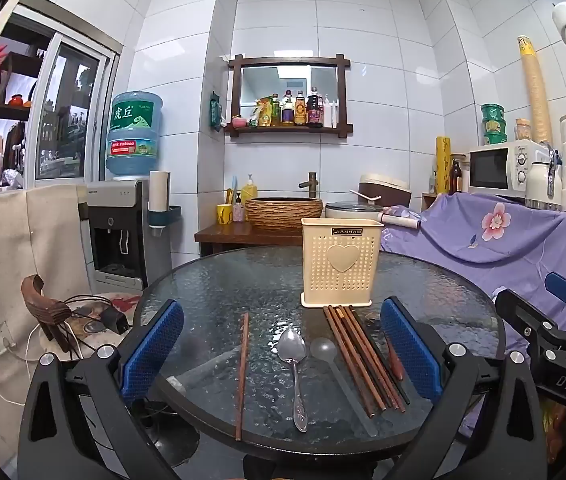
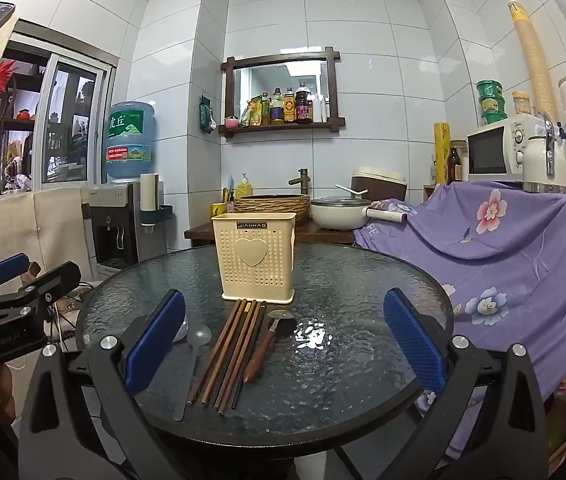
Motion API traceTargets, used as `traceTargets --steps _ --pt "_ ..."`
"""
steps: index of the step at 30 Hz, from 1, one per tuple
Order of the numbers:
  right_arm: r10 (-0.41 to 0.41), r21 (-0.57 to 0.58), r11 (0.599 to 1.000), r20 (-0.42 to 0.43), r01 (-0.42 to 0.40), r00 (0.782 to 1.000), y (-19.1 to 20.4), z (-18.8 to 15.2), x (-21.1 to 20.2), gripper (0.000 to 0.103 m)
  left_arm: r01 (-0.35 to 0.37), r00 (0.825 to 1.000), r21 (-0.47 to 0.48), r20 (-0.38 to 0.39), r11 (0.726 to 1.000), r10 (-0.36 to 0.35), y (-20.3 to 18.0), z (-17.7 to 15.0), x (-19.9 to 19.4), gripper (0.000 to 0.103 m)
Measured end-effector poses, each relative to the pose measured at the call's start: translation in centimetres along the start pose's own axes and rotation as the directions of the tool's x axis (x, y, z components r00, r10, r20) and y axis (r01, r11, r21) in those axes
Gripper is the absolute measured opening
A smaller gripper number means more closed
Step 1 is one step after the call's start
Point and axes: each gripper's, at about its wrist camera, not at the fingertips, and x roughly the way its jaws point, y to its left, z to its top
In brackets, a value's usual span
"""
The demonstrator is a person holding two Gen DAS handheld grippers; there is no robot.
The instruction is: Organize utensils
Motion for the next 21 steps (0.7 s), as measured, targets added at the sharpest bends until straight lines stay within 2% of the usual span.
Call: traceTargets --steps 21 --pt "0.000 0.000 1.000 -0.007 0.000 1.000 0.00 -0.08 0.04 0.098 0.001 1.000 -0.011 -0.006 1.000 -0.001 0.30 -0.30 0.09 0.097"
